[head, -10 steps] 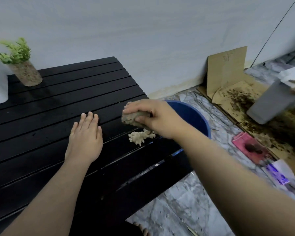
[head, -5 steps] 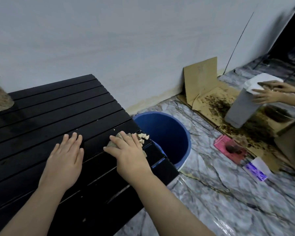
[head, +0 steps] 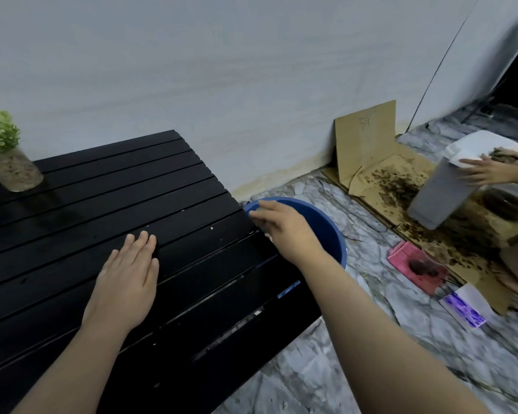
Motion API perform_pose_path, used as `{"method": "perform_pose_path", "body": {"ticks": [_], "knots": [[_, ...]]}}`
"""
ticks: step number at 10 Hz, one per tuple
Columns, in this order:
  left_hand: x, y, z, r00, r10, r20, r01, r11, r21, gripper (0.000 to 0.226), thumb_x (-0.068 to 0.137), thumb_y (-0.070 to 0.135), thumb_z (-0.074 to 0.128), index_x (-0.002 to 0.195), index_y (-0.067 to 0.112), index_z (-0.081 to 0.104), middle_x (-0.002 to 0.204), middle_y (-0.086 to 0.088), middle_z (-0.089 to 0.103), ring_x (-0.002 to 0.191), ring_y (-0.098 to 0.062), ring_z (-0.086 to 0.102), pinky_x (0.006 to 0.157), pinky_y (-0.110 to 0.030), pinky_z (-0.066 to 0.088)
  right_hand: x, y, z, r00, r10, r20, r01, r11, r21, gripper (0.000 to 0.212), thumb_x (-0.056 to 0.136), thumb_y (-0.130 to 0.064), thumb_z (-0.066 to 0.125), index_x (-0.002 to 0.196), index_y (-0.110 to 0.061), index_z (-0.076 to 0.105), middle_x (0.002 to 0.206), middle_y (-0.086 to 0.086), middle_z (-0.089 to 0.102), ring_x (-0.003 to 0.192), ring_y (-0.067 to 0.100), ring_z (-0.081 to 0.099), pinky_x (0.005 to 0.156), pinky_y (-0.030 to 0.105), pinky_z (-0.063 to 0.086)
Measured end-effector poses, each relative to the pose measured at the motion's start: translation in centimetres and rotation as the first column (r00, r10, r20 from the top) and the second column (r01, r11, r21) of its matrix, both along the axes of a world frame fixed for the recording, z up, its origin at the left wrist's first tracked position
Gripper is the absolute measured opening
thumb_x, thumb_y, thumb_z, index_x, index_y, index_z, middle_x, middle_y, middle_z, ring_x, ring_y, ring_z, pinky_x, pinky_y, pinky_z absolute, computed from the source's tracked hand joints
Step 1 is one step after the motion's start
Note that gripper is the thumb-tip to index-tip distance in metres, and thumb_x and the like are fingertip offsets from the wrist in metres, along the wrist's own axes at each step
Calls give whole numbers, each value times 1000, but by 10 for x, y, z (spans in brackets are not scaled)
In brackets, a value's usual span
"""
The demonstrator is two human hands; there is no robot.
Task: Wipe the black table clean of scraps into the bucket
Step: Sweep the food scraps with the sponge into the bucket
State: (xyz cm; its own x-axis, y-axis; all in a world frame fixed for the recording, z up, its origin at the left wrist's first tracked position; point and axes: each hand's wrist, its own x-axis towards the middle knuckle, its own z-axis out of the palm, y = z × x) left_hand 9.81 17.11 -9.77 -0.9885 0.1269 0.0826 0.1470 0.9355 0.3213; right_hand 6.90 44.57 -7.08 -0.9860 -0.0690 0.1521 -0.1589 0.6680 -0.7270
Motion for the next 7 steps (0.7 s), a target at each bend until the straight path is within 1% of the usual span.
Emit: {"method": "perform_pose_path", "body": {"ticks": [1,2,3,4,5,6,7], "knots": [[0,1,0,1000,0,-6,0,1000,-2,49,96,27,23,143,13,22,155,-1,18,143,-14,6,116,-33,6,6,6,13,996,-73,-45,68,994,-89,38,92,3,45,117,-18,63,141,1,47,125,9,43,102,6,33],[0,1,-1,1000,3,-4,-3,1000,7,49,96,27,23,143,12,21,155,-1,19,143,-14,6,116,-32,6,23,-12,12,992,10,-123,-16,999,-47,35,91,-5,51,118,-25,62,138,-1,50,128,12,42,104,9,28],[0,1,-1,1000,15,-1,-15,1000,21,49,96,27,23,143,12,21,155,-1,19,143,-13,7,116,-33,6,42,-39,-13,977,196,-83,-166,946,279,34,92,-28,54,125,-35,53,146,-2,43,140,22,28,117,42,19],[-2,2,0,1000,9,-8,-9,999,42,49,96,27,24,143,13,22,155,-1,20,143,-14,7,116,-32,5,33,-28,-24,995,95,-6,-88,942,324,36,93,-29,51,127,-41,47,151,-4,33,142,26,19,116,52,15],[0,0,7,1000,23,18,-26,977,214,47,96,29,29,142,17,27,154,0,20,143,-11,6,115,-30,4,12,-11,-14,992,-75,97,65,993,102,36,94,-13,48,127,-28,52,145,4,38,130,27,41,106,43,38],[10,-28,13,987,160,-20,-151,960,235,50,93,39,35,137,17,36,152,-2,26,143,-14,9,116,-36,9,7,-19,-1,980,-200,25,198,978,67,37,94,-12,46,128,-26,50,140,2,42,121,21,47,93,30,42],[25,-70,11,965,258,-38,-259,966,-15,54,93,41,27,139,13,33,152,-7,27,143,-23,10,115,-43,12,20,-71,10,985,-52,-162,52,999,-6,37,93,-16,48,128,-28,50,140,2,44,124,17,45,94,26,40]]}}
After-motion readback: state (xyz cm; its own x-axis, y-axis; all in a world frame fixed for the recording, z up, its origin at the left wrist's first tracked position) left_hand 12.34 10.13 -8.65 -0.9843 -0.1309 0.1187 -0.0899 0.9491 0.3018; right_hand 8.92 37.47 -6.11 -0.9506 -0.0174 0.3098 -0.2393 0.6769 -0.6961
